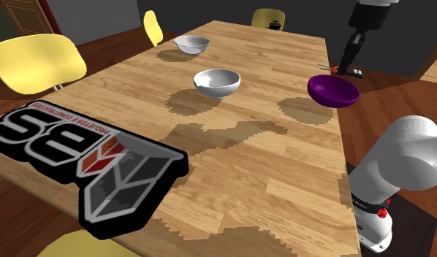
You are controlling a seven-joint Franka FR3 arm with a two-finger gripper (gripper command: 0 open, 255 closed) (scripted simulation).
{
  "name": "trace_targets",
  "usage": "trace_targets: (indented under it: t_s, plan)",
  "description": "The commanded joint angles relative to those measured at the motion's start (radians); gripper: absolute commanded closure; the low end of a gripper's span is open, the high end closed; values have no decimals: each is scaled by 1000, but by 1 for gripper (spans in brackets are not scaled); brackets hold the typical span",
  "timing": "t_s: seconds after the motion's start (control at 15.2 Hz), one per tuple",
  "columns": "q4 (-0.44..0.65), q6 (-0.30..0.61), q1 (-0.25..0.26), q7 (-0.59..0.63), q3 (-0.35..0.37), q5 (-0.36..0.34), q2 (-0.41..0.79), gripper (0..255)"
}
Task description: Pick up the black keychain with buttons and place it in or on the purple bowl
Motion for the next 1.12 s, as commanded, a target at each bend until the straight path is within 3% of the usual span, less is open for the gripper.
trace_targets:
  t_s: [0.0,0.26,1.06]
  plan:
    - [25,-4,-11,-50,-49,-41,16,255]
    - [63,6,-27,-138,-139,-109,49,255]
    - [-123,142,-43,-126,-170,-140,-1,255]
